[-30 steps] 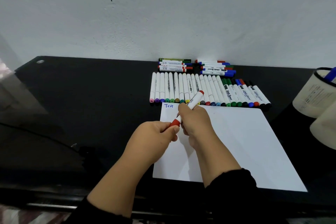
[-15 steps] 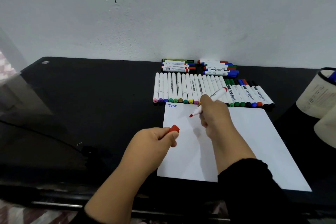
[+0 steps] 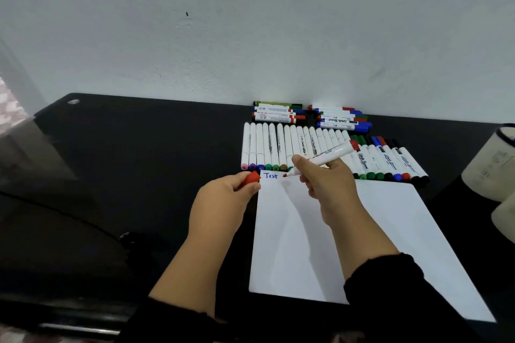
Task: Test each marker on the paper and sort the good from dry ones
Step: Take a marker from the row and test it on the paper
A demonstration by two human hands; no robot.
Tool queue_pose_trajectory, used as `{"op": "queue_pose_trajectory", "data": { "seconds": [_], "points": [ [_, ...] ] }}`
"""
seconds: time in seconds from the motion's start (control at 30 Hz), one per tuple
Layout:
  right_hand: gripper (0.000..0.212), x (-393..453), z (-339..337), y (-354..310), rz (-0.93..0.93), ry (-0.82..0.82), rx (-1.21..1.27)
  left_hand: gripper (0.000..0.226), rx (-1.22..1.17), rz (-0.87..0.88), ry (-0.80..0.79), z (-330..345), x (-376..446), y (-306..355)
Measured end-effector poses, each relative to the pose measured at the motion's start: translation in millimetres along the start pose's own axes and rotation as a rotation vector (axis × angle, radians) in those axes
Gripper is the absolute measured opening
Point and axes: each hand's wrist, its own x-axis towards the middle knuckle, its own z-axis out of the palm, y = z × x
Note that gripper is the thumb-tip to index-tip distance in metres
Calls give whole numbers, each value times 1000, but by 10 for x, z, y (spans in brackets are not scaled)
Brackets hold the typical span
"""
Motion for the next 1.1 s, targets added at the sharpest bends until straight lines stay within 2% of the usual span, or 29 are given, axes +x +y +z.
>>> {"op": "queue_pose_trajectory", "data": {
  "seconds": [0.23, 0.57, 0.9, 1.1],
  "points": [
    [24, 239, 214, 101, -126, -33, -198, 47, 0, -23, 19, -5, 354, -28],
    [34, 341, 314, 293, -189, -47, -249, 43, -6, -32, -11, 92, 467, -87],
    [33, 336, 377, 325, -260, -93, -362, 46, 18, -17, -26, 113, 431, -26],
    [36, 345, 351, 325, -294, -28, -375, 45, -7, -1, -10, 126, 402, -30]
  ]
}}
